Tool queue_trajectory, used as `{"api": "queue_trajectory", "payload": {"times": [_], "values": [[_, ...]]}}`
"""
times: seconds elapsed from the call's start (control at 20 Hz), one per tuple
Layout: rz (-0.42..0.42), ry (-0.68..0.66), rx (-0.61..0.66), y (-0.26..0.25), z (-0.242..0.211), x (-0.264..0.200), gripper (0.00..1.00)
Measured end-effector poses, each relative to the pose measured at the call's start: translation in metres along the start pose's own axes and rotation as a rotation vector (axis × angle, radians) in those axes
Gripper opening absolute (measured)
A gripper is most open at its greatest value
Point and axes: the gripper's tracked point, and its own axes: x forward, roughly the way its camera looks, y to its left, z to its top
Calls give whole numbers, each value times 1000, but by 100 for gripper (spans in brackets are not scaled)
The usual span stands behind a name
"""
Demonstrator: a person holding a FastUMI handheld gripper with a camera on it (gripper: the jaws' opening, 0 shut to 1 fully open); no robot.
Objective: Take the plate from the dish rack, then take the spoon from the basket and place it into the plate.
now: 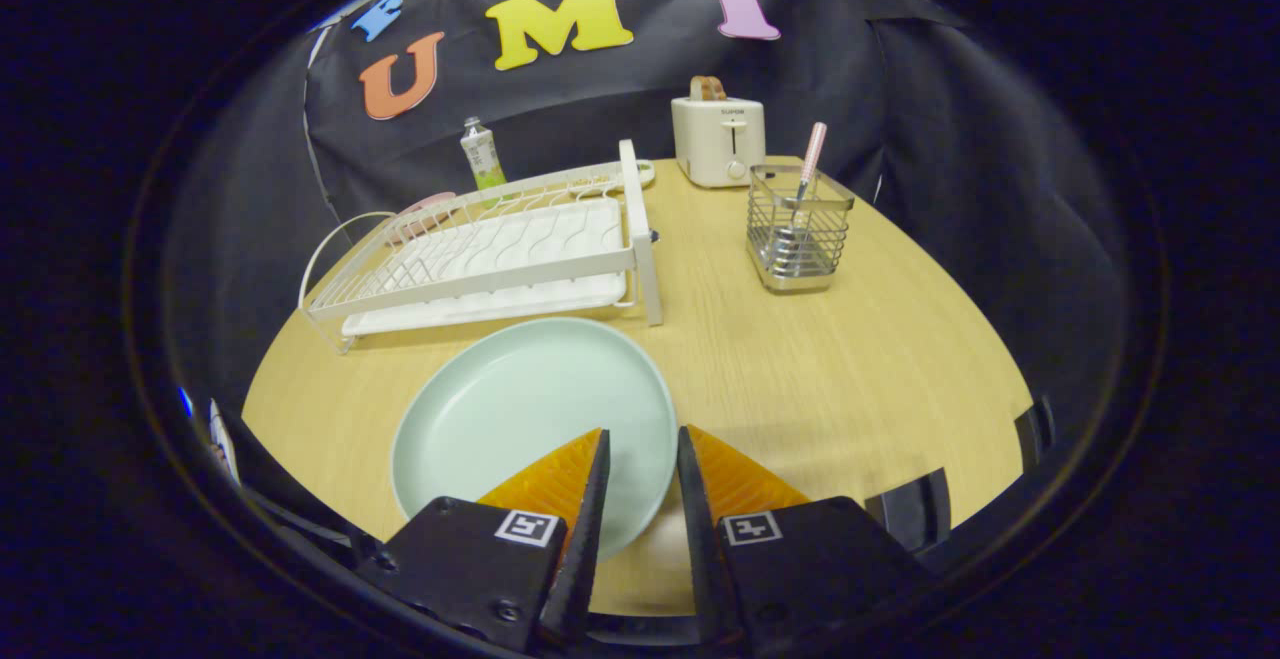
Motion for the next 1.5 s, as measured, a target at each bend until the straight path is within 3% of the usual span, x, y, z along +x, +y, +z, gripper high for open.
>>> {"api": "queue_trajectory", "payload": {"times": [0.15,0.4,0.75,1.05,1.5], "values": [[-51,-117,-55,-14,21,-5,64],[-61,-296,-106,-41,72,-6,94],[-77,-389,-59,-94,144,19,99],[-99,-374,-30,-143,200,61,98],[-71,-262,58,-171,251,134,98]]}}
